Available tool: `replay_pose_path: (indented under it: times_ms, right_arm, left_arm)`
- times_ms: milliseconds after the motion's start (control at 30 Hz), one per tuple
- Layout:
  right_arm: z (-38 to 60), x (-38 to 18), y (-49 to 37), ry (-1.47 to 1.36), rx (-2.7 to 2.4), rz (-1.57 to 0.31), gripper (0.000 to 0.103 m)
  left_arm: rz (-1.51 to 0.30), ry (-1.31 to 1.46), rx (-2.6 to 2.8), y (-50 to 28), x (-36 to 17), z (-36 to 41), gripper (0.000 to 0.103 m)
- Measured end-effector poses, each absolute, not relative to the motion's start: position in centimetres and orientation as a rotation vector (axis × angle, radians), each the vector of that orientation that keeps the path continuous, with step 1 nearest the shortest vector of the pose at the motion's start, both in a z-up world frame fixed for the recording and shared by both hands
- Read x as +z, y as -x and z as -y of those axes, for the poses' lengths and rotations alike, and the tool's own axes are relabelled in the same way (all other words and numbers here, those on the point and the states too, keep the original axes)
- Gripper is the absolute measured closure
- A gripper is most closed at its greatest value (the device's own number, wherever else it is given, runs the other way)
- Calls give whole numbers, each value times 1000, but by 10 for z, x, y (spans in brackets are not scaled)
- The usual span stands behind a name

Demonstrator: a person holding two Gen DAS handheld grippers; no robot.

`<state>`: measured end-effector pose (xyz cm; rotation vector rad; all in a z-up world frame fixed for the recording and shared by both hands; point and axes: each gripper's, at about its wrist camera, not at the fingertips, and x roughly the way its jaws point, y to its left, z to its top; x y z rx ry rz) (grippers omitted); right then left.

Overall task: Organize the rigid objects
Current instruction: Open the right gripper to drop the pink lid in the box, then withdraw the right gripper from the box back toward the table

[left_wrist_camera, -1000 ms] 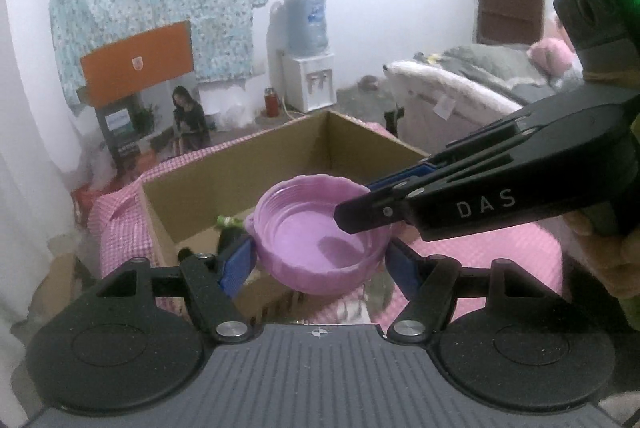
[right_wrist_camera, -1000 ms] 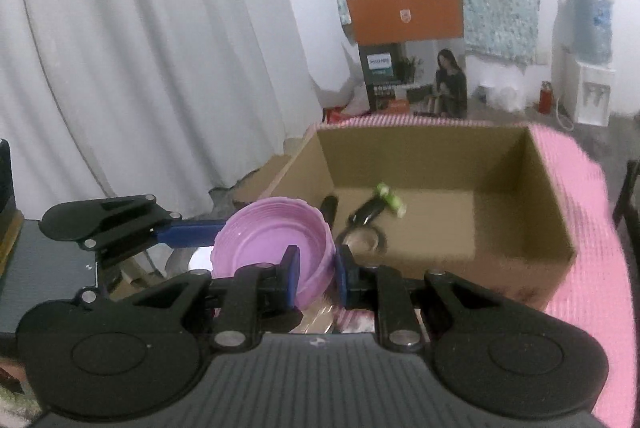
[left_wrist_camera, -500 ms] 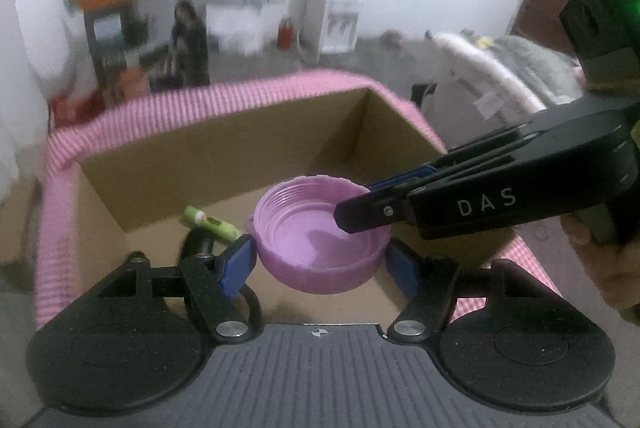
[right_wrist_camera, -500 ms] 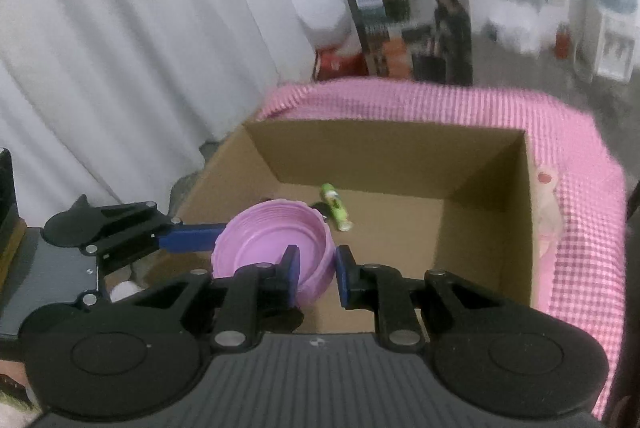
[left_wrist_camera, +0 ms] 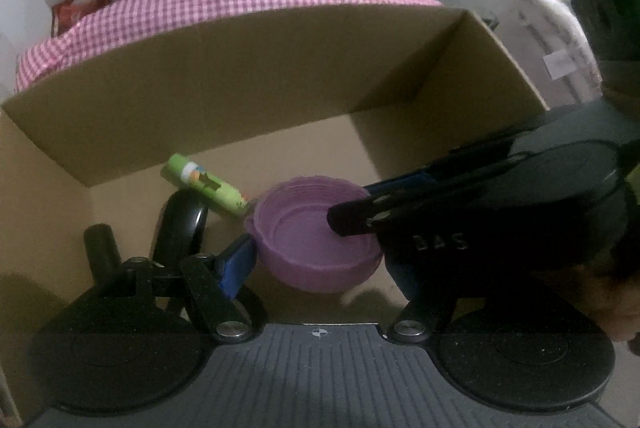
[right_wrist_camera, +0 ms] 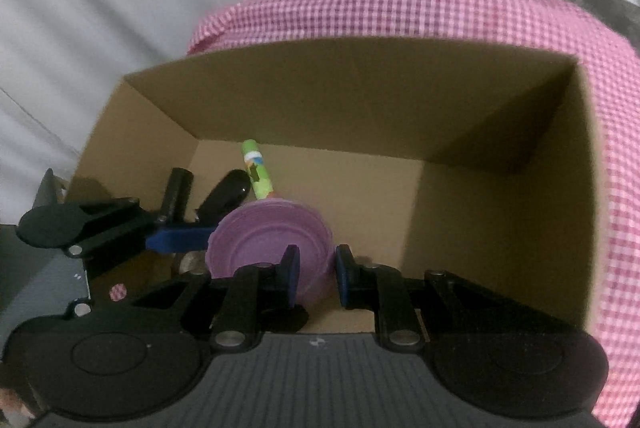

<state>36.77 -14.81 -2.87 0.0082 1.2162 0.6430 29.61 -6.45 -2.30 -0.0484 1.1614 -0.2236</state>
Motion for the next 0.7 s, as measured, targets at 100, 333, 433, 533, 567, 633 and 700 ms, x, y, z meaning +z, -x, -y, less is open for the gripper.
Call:
replay_pose_path:
  times_ms: [100,333,433,533,567,633,700]
  right_arm:
    - [143,-36,-370,5,646,-1230,82]
    - [144,-34,-371,-22,642,-1207,81]
    - [149,-23,-367,-45,643,-1167,80]
    - [159,-4,-356,-69,640,-1105,77]
    - [164,3,-352,-80,637,-1082,67]
    - [173,20,-338,-96,619,-1019,37]
    - [183,36,-319,-97,610,-935,21]
  left_arm:
    - [-1171,47,-222,-294,-22,63,26]
    - [-1118,42,-214,-285,-14,63,23]
    - [-1074,44,-222,-275,-3,63,18]
    - [-1021,57,-230,-264,13,59,15]
    - [-1004,65,-232,-261,19,58,14]
    - [-956,96,-240,-248,32,54,10]
    - [-910,124,-254,-236,43,50,6]
